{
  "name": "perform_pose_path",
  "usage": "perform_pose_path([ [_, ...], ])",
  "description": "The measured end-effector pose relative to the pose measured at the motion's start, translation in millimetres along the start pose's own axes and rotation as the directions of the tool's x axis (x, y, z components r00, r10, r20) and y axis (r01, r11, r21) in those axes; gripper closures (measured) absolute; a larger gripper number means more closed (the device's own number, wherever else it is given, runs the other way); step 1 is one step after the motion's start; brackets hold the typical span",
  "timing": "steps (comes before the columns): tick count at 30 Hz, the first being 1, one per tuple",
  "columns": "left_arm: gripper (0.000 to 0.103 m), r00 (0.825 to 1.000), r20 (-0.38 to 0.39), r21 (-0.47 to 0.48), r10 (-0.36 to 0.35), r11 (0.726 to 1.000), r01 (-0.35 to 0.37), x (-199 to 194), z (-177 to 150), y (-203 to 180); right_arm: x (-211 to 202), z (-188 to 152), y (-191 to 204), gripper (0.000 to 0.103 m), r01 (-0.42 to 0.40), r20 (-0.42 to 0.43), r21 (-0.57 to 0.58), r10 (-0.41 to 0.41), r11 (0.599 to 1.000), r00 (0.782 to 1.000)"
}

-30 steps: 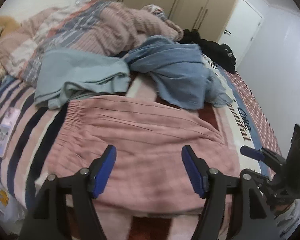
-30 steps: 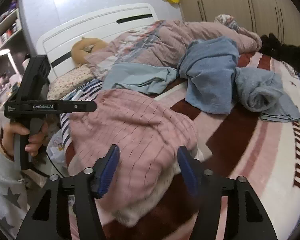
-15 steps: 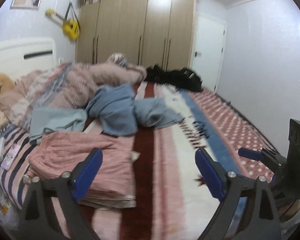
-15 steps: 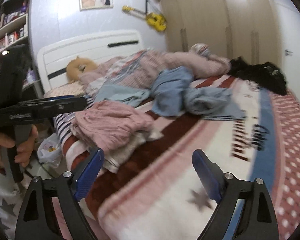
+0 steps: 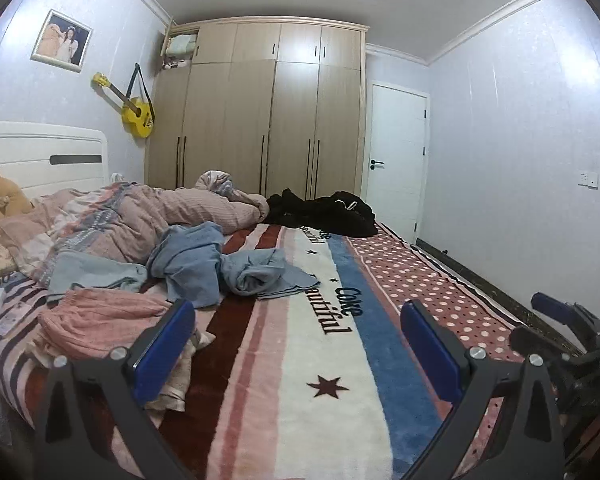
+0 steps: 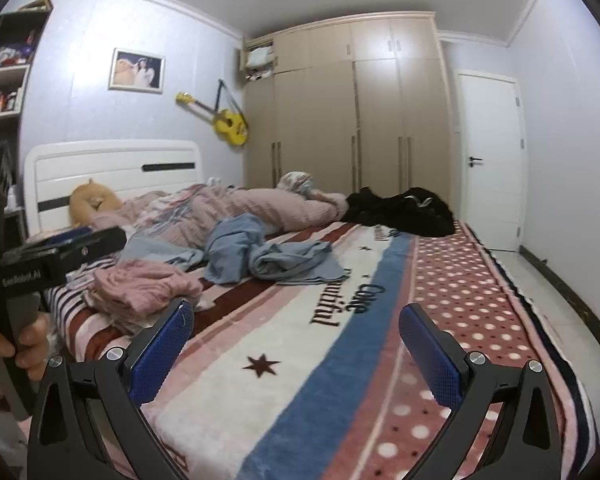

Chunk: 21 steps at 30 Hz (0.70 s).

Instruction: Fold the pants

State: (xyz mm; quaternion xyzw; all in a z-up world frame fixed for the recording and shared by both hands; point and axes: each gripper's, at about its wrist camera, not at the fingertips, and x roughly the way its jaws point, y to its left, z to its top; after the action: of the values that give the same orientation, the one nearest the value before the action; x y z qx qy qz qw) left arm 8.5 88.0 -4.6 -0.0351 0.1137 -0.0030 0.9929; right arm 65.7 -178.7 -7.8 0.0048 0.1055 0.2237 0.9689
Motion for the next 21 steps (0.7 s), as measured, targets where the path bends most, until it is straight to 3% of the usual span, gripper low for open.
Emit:
perform_pose_path([
  [9, 0.001, 1.000, -0.008, -0.023, -0.014, 1.000, 0.013, -1.7, -3.3, -2.5, -17.4, 0.8, -4.9, 0.001, 0.047, 0.011, -0.009, -0.047, 0.999, 0.999],
  [21, 0.001, 1.000, -0.007, -0.020, -0.021, 1.000, 0.021, -2.1, -6.5, -3.6, -17.2, 0.4, -2.1, 0.001, 0.045, 0.004, -0.010, -0.045, 0.999, 0.999],
])
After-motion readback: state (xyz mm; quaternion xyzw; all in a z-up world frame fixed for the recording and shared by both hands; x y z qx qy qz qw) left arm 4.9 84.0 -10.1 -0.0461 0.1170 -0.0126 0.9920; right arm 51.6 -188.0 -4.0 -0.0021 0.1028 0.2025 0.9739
